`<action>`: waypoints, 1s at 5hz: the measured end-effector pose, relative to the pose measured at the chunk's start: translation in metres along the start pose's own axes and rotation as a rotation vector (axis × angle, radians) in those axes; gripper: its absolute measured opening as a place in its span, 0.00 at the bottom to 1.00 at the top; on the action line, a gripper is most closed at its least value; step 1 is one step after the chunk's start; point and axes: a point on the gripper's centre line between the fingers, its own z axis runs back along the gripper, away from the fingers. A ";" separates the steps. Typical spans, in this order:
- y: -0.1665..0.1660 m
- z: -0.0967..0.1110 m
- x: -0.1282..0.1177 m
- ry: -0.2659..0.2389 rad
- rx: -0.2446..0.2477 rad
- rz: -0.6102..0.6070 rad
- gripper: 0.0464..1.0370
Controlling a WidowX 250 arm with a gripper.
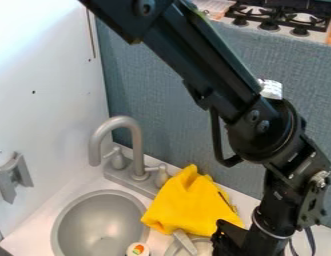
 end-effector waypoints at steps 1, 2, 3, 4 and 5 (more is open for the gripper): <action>0.001 -0.011 -0.004 0.031 0.010 0.002 0.96; -0.006 -0.009 0.010 -0.070 -0.036 0.024 0.96; -0.021 0.003 0.019 -0.134 -0.039 -0.003 0.96; -0.032 0.017 0.034 -0.196 -0.059 -0.014 0.96; -0.036 0.025 0.047 -0.221 -0.057 -0.023 0.96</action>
